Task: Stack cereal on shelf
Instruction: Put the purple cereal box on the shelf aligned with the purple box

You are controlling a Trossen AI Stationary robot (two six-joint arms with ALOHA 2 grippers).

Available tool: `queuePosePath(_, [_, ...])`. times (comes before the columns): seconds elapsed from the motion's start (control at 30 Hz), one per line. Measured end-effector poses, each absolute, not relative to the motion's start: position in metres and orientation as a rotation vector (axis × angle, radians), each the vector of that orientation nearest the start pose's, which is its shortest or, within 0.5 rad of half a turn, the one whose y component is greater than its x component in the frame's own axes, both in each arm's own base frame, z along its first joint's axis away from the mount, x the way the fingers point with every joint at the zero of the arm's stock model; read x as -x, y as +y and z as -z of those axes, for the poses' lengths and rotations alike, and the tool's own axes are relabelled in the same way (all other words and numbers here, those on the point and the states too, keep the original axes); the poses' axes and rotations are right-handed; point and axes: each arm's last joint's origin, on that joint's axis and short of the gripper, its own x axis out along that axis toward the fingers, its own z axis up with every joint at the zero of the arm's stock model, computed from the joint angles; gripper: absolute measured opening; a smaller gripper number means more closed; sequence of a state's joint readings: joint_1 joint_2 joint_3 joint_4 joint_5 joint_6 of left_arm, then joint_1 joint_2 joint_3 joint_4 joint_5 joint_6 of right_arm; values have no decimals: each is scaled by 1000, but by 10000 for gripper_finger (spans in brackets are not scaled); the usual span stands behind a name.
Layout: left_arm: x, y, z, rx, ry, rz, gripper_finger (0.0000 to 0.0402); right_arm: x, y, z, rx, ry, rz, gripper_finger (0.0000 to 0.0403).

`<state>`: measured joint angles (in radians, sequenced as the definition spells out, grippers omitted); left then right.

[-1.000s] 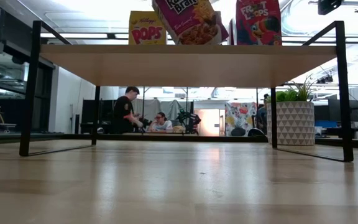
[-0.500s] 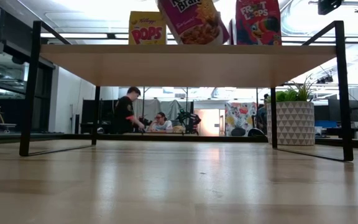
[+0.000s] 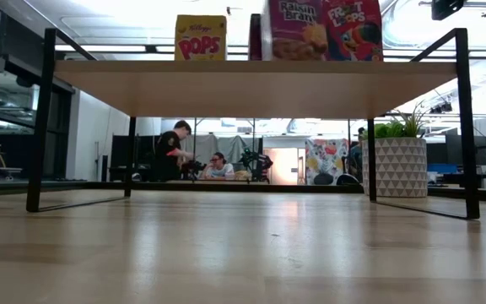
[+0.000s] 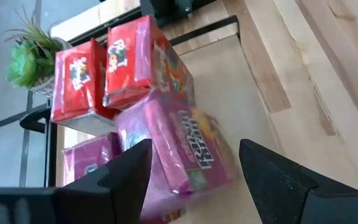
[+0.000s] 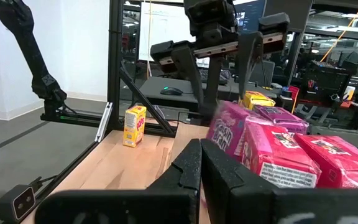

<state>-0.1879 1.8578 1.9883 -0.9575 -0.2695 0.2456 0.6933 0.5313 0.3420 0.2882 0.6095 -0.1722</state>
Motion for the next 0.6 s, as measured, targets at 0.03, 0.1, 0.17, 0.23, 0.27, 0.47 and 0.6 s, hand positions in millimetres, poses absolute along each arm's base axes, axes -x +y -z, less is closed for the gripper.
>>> queuePosePath(0.03, [-391,-65,-377,-417,809,18,232,-115,74,-259,112,-85,-77,0])
queuePosePath(0.1, [-392,-63,-377,-414,808,14,232,-115,74,-259,113,-84,-77,0])
queuePosePath(0.17, [-393,-62,-378,-406,796,6,232,-115,74,-258,116,-80,-77,0])
queuePosePath(0.23, [-393,-62,-378,-400,794,3,232,-115,74,-258,119,-76,-78,0])
queuePosePath(0.27, [-392,-64,-379,-395,793,3,233,-115,74,-258,120,-75,-78,0])
queuePosePath(0.47, [-374,-78,-395,-368,779,28,233,-115,74,-258,120,-74,-78,0])
queuePosePath(0.6, [-353,-91,-413,-320,748,44,226,-115,74,-258,118,-80,-86,0])
